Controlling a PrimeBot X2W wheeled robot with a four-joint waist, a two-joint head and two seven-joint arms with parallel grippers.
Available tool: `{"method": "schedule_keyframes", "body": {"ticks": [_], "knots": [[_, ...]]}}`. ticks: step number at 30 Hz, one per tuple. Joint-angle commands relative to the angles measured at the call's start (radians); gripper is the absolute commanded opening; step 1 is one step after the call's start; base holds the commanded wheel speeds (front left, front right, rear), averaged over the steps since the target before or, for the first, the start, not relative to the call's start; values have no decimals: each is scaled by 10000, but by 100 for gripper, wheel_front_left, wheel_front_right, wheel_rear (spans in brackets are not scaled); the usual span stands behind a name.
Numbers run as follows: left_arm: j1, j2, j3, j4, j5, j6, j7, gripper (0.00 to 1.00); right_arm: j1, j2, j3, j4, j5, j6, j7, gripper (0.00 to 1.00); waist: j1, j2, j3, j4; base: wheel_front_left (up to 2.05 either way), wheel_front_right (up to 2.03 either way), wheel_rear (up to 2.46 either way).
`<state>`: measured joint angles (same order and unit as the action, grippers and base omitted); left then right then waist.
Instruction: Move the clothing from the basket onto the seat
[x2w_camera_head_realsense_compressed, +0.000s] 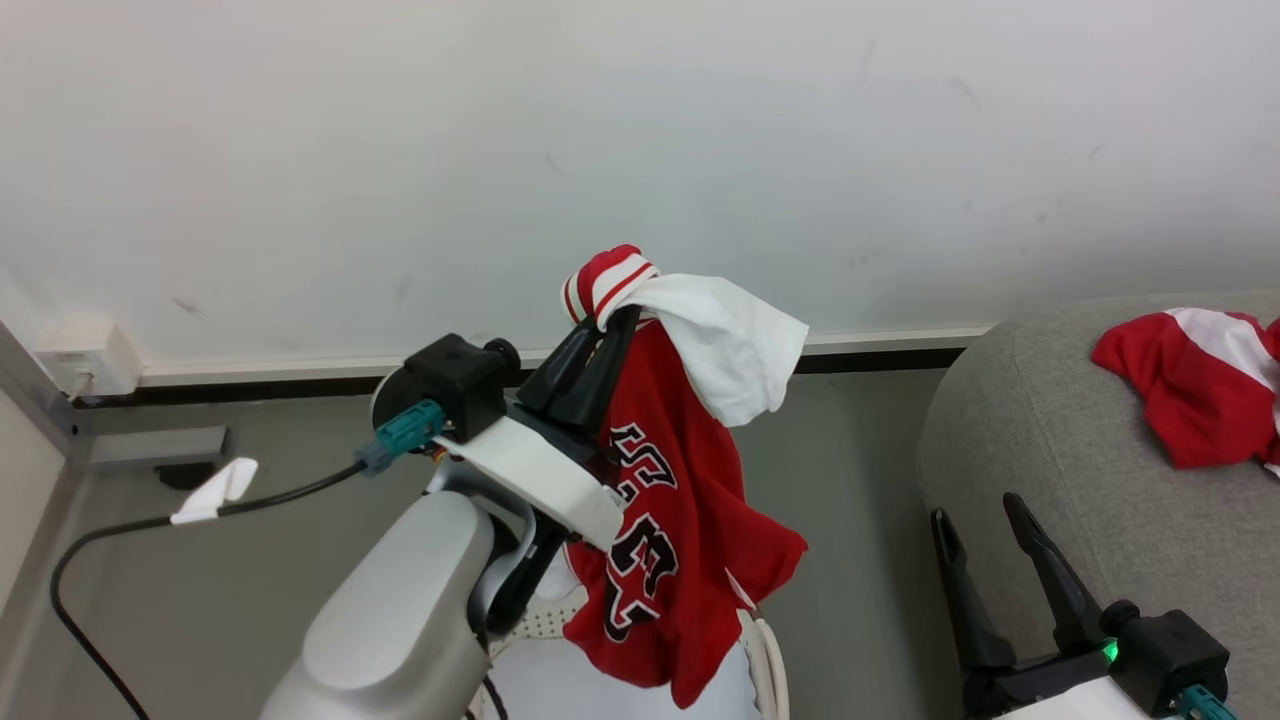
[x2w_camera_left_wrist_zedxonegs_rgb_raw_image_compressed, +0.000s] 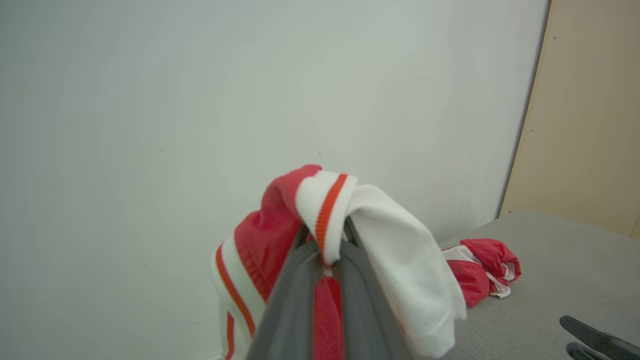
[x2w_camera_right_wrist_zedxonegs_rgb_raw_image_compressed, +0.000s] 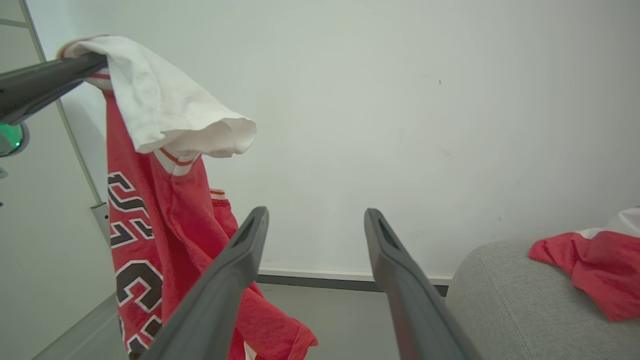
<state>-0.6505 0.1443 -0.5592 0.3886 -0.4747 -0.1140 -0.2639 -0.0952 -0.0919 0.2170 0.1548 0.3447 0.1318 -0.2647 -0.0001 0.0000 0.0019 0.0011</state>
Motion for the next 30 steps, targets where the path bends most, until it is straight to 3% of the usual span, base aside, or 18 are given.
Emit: {"method": "schedule_keyframes", "body": {"ticks": [1, 10, 16, 25, 30], "knots": [[114, 6, 3, -52, 84, -18, -6, 0, -22, -21, 6, 40, 31, -23, 7, 100, 1, 0, -2, 52, 0, 0, 0], [174, -82, -173, -67, 19, -69, -7, 0, -311, -319, 905, 547, -38, -23, 7, 100, 1, 0, -13, 316, 0, 0, 0], [218, -228, -476, -82, -31, -94, -8, 0, -910, -753, 2416, 1924, 56, -23, 7, 100, 1, 0, -110, 620, 0, 0, 0], [266, -481, -1242, -385, -138, -146, -7, 0, -2082, -701, 4320, 3914, 777, -23, 9, 100, 1, 0, -281, 1383, 0, 0, 0], [298, -608, -1894, -560, -219, -165, -7, 0, -2571, -780, 4759, 4851, 1272, -24, 6, 100, 1, 0, -364, 1929, 0, 0, 0]]}}
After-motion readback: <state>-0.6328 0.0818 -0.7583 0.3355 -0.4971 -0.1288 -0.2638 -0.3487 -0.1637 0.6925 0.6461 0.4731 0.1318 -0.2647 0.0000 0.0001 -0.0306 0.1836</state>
